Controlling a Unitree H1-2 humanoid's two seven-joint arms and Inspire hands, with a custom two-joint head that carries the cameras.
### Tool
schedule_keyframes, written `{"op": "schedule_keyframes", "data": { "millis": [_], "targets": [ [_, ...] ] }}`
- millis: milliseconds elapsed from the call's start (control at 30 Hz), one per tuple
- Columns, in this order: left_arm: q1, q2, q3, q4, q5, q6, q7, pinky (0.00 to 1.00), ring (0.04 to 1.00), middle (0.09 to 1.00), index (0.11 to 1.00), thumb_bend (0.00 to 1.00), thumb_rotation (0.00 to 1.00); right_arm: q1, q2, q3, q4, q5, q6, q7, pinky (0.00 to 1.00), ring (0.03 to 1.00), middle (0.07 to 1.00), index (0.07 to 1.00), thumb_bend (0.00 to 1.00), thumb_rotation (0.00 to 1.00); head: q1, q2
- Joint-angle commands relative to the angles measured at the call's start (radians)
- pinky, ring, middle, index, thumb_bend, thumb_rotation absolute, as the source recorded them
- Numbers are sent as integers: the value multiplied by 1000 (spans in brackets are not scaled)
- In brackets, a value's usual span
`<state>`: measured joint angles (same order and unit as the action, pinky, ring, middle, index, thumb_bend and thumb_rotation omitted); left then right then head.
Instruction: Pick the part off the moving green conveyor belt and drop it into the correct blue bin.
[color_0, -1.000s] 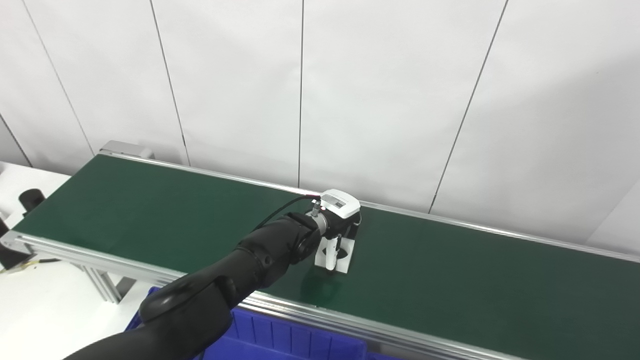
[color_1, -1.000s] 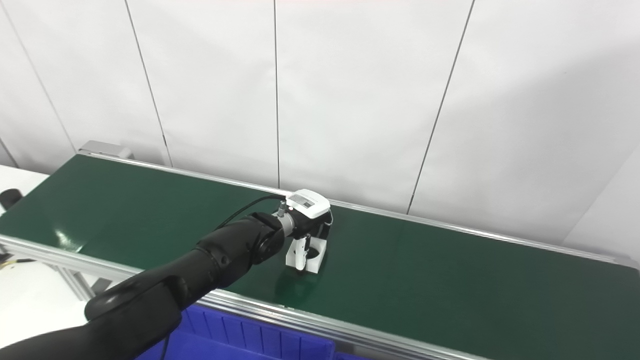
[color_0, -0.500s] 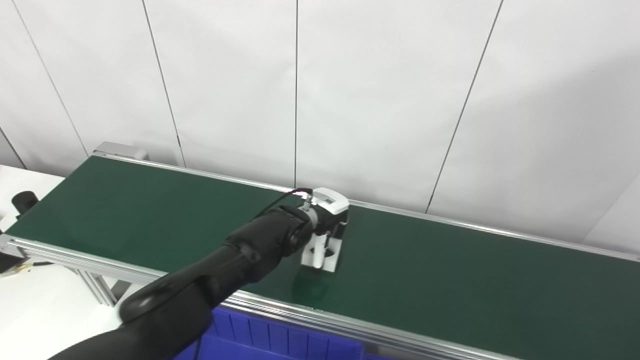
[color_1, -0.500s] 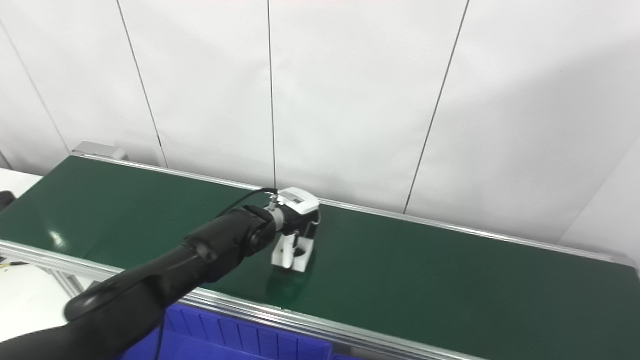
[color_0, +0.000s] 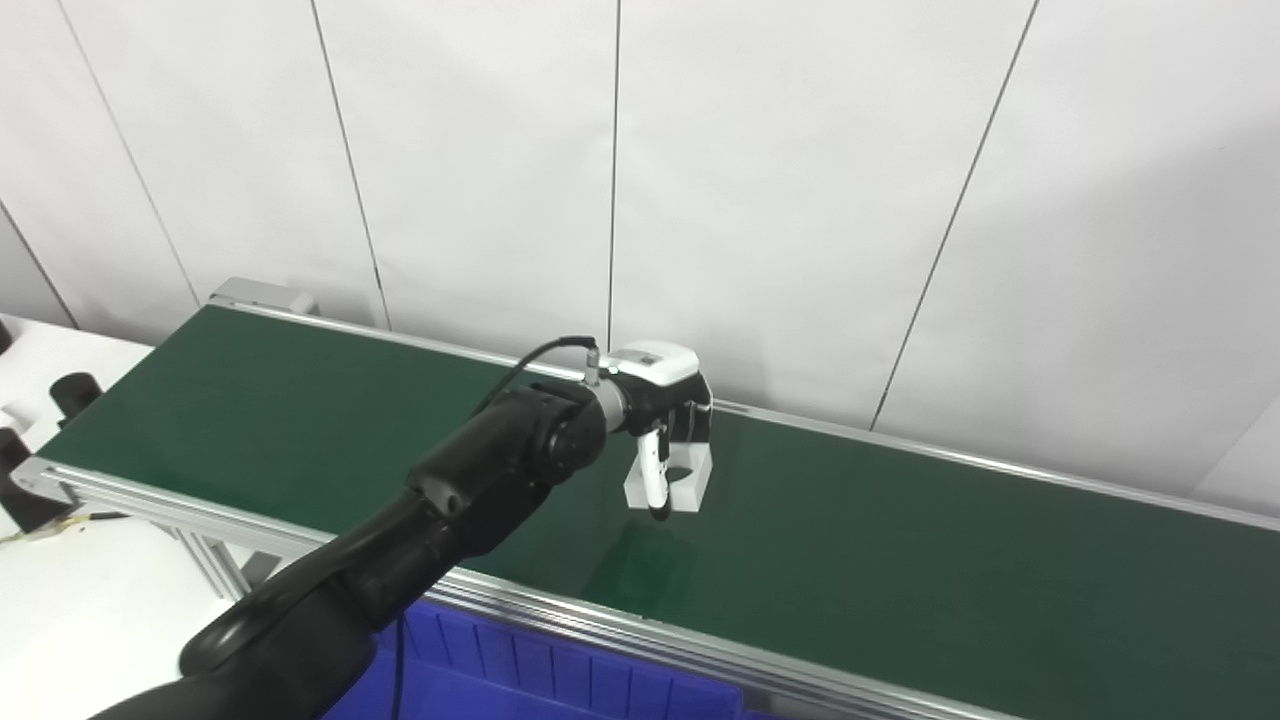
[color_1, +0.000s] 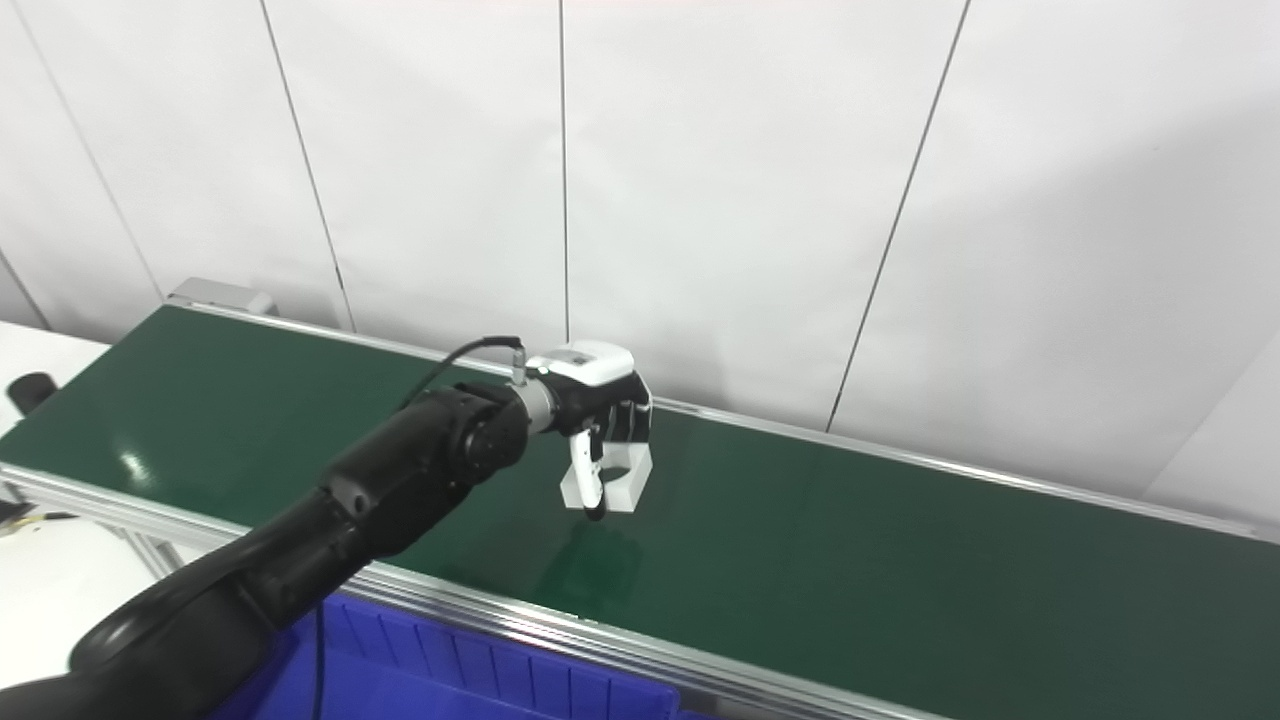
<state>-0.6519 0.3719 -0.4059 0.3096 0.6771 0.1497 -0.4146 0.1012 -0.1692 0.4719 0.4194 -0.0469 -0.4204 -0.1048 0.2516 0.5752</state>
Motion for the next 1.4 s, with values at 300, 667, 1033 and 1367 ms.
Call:
{"op": "schedule_keyframes", "data": {
  "millis": [300,667,1033,1367],
  "targets": [
    [197,-10,234,-324,-193,126,41,337,408,485,478,523,0,10,7,-60,-95,25,-50,85,980,946,957,989,721,996,46,112],
    [448,-80,399,-500,-422,157,86,357,407,472,488,526,0,17,27,-166,-158,51,-50,190,897,893,919,959,777,949,130,233],
    [593,-88,390,-634,-432,207,113,313,367,442,494,526,0,29,36,-253,-192,78,-50,293,906,894,919,964,786,942,181,248],
    [681,1,325,-695,-287,205,102,286,344,443,497,525,0,30,40,-301,-173,90,-50,352,913,896,921,964,778,934,245,221]
  ]
}}
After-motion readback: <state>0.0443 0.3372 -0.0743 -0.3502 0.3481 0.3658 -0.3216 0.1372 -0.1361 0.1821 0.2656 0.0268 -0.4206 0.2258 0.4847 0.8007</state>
